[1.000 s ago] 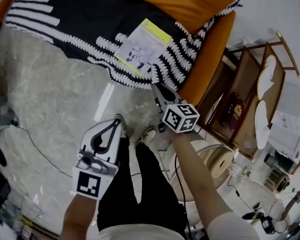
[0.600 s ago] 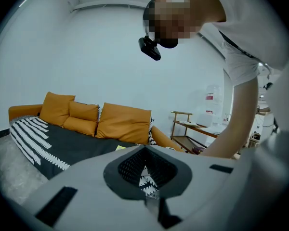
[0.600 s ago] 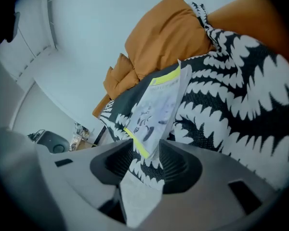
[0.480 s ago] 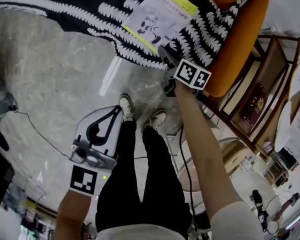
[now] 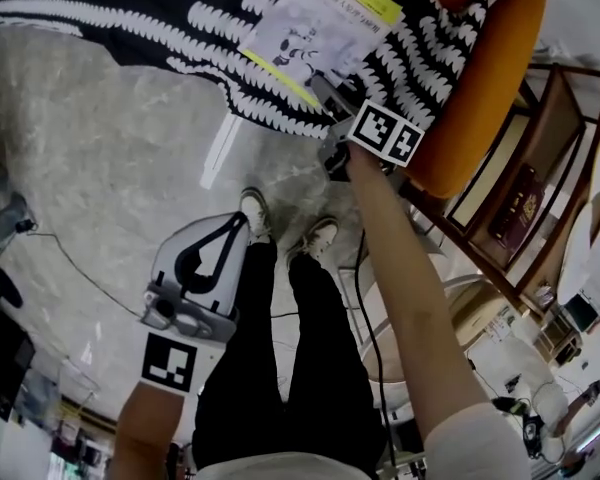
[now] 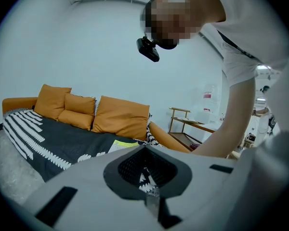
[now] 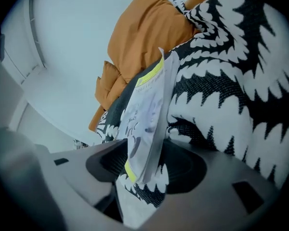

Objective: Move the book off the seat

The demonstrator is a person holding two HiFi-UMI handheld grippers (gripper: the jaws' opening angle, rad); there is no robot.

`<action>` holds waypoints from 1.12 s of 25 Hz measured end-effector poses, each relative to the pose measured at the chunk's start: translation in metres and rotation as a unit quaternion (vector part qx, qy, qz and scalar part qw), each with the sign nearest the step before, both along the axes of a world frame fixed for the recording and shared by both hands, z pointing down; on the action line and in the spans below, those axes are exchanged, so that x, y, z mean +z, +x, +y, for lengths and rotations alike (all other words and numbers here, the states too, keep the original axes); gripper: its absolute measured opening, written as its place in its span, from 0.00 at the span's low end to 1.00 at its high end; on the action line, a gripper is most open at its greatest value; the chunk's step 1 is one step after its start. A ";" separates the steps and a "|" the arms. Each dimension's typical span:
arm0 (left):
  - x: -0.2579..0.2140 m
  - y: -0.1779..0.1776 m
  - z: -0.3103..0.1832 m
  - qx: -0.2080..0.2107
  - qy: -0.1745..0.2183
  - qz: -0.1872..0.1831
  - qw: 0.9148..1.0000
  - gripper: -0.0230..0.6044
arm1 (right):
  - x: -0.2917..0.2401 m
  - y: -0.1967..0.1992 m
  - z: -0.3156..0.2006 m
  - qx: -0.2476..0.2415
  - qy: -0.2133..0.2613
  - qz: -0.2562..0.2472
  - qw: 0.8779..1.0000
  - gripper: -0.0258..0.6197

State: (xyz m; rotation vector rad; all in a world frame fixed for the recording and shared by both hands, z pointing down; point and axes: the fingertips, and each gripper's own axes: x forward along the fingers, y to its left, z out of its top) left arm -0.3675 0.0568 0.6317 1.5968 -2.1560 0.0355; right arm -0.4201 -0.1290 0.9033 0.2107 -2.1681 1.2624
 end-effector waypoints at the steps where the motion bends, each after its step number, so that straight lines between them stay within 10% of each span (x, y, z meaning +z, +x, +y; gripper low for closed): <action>1: 0.002 -0.001 0.001 -0.001 0.001 0.001 1.000 0.06 | 0.003 0.001 -0.001 0.004 0.006 0.002 1.000 0.41; 28: 0.021 -0.018 0.019 -0.002 -0.015 0.014 1.000 0.06 | -0.052 -0.044 -0.003 0.079 -0.076 -0.112 0.988 0.23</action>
